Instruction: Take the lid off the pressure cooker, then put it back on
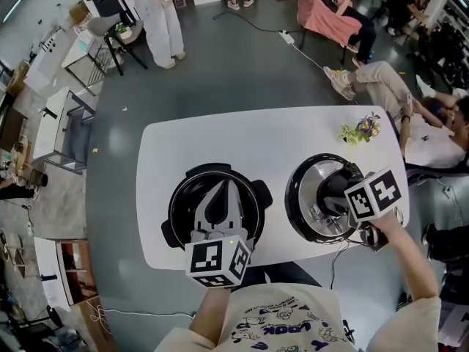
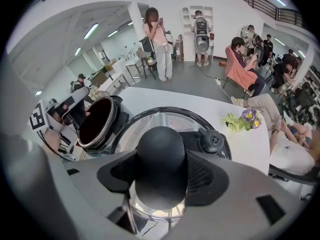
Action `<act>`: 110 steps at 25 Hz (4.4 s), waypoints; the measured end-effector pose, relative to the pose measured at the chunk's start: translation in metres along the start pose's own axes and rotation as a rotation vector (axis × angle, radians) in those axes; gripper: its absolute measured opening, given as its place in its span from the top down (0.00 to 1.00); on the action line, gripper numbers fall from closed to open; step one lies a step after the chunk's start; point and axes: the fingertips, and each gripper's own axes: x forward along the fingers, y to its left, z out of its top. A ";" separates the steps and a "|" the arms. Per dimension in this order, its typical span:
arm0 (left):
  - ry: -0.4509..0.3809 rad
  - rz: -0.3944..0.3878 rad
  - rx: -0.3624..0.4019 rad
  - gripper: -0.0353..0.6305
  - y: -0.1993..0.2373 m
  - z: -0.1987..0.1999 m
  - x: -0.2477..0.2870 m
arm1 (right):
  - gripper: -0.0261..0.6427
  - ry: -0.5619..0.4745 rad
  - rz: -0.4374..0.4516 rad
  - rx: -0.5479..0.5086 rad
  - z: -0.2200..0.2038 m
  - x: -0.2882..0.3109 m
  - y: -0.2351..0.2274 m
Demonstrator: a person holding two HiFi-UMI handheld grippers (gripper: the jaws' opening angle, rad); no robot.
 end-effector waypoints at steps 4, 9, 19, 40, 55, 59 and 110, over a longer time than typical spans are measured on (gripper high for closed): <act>0.012 0.003 0.004 0.93 -0.011 -0.002 0.009 | 0.52 0.022 -0.003 0.011 -0.008 0.013 -0.015; 0.031 0.014 0.005 0.93 -0.011 -0.010 0.016 | 0.52 0.053 -0.021 0.006 -0.017 0.040 -0.024; 0.054 0.036 0.001 0.93 0.002 -0.017 0.019 | 0.52 0.092 -0.050 0.023 -0.027 0.092 -0.027; 0.082 0.070 -0.018 0.93 0.028 -0.037 0.020 | 0.52 0.133 -0.099 0.035 -0.040 0.165 -0.013; 0.087 0.078 -0.038 0.93 0.036 -0.042 0.015 | 0.52 0.138 -0.149 0.048 -0.052 0.184 -0.002; 0.087 0.081 -0.039 0.93 0.037 -0.043 0.015 | 0.52 0.137 -0.156 0.050 -0.056 0.185 -0.002; -0.334 0.113 0.169 0.93 -0.008 0.126 -0.056 | 0.94 -1.267 -0.285 -0.072 0.127 -0.160 0.093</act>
